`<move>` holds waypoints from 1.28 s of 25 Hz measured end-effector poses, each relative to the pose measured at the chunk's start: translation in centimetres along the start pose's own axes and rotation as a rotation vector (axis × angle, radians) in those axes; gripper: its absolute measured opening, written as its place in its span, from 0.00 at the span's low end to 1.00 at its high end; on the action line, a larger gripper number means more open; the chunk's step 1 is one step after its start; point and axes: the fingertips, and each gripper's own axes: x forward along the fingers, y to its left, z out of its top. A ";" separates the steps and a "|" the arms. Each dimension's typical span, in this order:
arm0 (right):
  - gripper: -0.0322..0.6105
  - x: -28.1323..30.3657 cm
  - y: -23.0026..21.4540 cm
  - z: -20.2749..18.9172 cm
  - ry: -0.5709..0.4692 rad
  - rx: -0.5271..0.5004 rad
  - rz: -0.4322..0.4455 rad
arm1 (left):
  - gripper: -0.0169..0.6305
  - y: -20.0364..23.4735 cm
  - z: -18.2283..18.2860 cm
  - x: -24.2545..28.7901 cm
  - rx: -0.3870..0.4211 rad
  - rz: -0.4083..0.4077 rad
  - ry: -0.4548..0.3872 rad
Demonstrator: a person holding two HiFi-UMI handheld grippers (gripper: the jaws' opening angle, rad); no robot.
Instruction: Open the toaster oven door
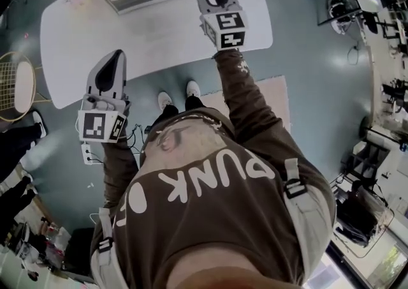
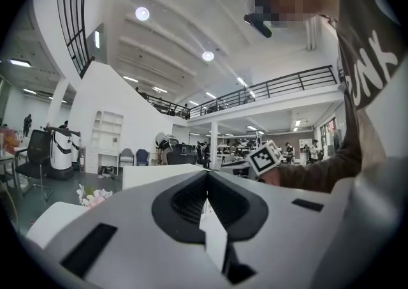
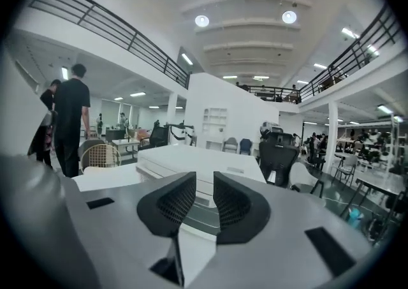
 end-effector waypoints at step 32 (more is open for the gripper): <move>0.20 11.7 -3.2 -5.2 0.384 0.156 0.023 | 0.03 2.4 0.6 1.5 0.006 0.018 -0.022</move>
